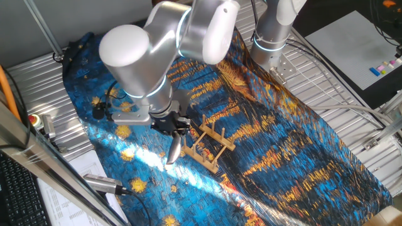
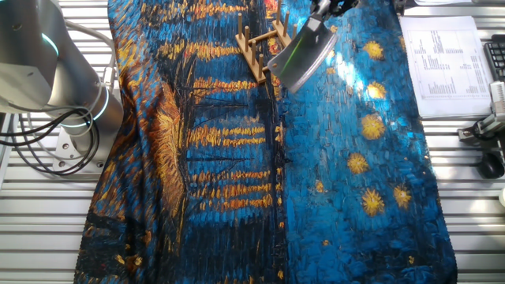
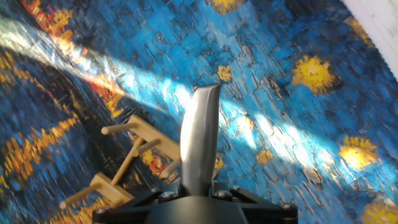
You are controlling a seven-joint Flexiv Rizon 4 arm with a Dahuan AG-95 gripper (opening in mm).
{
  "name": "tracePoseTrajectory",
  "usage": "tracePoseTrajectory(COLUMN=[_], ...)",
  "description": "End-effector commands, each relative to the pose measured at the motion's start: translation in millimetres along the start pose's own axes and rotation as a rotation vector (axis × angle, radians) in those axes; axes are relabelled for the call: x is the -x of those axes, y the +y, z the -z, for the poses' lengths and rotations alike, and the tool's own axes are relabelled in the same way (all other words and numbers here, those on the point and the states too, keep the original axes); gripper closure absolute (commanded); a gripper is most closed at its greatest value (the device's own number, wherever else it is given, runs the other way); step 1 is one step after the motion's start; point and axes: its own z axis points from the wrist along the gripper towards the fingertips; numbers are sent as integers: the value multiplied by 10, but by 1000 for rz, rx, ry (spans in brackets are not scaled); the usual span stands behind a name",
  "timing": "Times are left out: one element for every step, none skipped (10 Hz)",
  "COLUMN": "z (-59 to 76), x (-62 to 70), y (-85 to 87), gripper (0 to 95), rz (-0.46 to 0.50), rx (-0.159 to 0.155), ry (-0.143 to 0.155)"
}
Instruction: Put the knife on the knife rack
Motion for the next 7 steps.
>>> tracePoseTrajectory(z=[23,66,75,82,96,123,135], x=[22,37,55,77,98,135,153], y=[1,30,46,66,90,136,162], gripper=[950,950,950,950,950,950,950], rz=[-14,-36,-45,-52,-59,-69,-74], rx=[26,55,74,84,87,93,97], ry=[-16,-34,-47,-52,-52,-54,-55])
